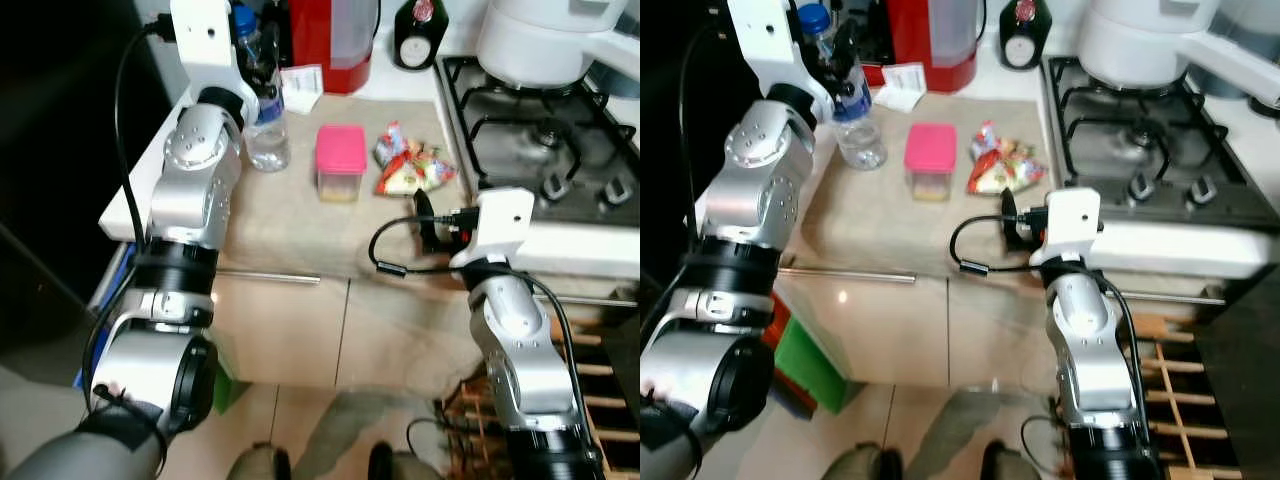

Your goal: Restocking fridge

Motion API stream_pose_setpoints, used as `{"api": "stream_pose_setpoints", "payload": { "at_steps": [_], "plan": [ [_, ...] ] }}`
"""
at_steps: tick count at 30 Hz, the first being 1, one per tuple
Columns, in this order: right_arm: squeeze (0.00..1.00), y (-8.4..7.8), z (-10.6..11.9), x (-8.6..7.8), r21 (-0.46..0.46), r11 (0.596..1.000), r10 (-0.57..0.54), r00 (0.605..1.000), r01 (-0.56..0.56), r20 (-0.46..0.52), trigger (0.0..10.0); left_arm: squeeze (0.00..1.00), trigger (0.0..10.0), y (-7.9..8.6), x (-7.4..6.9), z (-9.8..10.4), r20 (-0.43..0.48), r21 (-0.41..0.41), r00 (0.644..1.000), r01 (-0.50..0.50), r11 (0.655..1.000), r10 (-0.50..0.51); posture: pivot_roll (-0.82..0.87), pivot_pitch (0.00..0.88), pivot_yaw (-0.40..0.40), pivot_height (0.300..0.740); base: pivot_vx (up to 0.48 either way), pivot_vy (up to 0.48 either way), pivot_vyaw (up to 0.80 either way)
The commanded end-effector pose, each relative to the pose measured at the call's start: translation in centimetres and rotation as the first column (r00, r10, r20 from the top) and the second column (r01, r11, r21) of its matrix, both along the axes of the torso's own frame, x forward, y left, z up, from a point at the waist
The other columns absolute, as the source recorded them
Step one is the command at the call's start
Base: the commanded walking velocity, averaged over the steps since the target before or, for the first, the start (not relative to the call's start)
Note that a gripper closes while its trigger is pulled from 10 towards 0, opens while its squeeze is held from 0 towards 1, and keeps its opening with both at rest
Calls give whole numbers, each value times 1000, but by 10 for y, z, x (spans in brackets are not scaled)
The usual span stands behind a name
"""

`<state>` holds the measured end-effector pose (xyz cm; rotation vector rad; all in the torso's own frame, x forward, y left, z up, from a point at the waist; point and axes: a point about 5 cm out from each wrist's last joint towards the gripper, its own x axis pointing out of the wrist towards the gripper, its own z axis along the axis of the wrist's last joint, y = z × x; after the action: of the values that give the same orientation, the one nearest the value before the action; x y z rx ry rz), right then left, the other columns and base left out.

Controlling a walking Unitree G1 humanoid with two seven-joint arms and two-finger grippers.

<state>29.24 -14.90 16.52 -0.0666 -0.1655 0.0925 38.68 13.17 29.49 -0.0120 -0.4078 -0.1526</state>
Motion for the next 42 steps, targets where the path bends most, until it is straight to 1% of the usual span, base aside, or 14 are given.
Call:
{"api": "stream_pose_setpoints", "payload": {
  "at_steps": [1, 2, 14, 27, 31, 42],
  "plan": [
    [322, 1, 3, 1, -4, 1000, 4, 1000, -3, 10, 10000, 0, 10000, 0, -5, 12, 78, 16, 997, -9, 1000, 8, -42, 0, 42, 740, -277, 0, 0],
    [325, 1, 2, 1, -4, 1000, 4, 1000, -4, 10, 10000, 0, 10000, -1, -7, 15, 99, 22, 995, -12, 1000, 10, -42, 0, 42, 740, -277, 0, 0],
    [322, 1, 2, 1, -4, 1000, 2, 1000, -2, 12, 10000, 0, 10000, -1, -9, 20, 139, 32, 990, -22, 999, 18, -44, 0, 44, 740, -275, 0, 0],
    [325, 0, 1, 2, -5, 1000, 0, 1000, 0, 10, 10000, 0, 10000, -4, -10, 18, 142, 26, 990, -6, 1000, 2, -42, 0, 44, 740, -265, 0, 0],
    [325, 1, 2, 2, 11, 1000, 2, 1000, -2, 19, 10000, 0, 10000, -3, -10, 16, 133, 29, 991, -7, 1000, 3, -41, 0, 44, 740, -257, 0, 0],
    [318, 0, 1, 2, 9, 1000, 4, 1000, -4, 15, 10000, 0, 10000, -4, -8, 13, 113, 19, 994, 0, 1000, -2, -48, 0, 46, 740, -251, 0, 0]
  ]
}}
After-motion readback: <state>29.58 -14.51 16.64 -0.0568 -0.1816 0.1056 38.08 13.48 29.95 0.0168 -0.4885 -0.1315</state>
